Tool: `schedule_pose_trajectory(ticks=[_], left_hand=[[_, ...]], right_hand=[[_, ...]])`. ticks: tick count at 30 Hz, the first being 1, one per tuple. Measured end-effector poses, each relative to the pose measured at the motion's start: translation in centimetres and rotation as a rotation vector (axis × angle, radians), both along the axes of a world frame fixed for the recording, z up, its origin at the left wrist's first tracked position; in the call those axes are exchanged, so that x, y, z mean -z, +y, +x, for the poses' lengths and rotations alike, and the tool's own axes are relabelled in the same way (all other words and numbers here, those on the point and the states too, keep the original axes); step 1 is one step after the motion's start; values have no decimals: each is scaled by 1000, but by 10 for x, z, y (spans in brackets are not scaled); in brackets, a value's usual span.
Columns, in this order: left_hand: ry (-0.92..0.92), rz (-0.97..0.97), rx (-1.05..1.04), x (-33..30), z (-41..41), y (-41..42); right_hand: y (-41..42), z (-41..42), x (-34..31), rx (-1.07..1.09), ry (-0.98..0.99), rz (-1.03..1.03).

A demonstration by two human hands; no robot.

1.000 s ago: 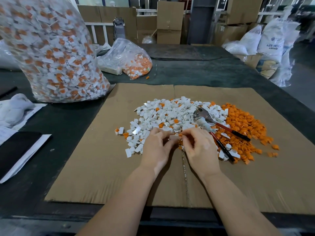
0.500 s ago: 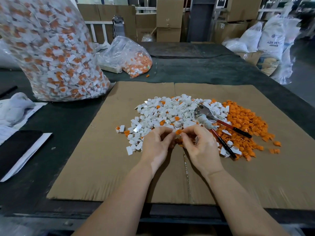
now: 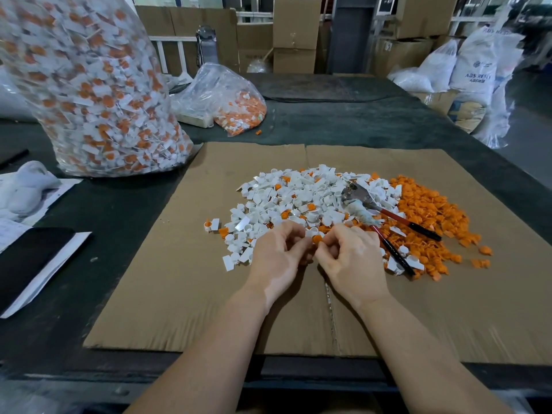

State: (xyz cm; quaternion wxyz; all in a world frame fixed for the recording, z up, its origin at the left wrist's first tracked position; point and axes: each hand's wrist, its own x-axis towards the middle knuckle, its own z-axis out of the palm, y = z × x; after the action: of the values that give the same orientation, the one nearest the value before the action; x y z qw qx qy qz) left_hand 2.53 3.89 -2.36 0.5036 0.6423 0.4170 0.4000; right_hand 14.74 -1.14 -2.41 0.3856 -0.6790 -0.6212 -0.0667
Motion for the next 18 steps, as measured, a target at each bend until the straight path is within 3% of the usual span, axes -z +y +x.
schedule_pose_trajectory(ticks=[12,18], left_hand=[[128,133,-11,1,0,-5],[94,105,-21,-1,3,-2]], right_hand=[[-1,0,1,45,-31,-65],[0,0,0,60,-54,-50]])
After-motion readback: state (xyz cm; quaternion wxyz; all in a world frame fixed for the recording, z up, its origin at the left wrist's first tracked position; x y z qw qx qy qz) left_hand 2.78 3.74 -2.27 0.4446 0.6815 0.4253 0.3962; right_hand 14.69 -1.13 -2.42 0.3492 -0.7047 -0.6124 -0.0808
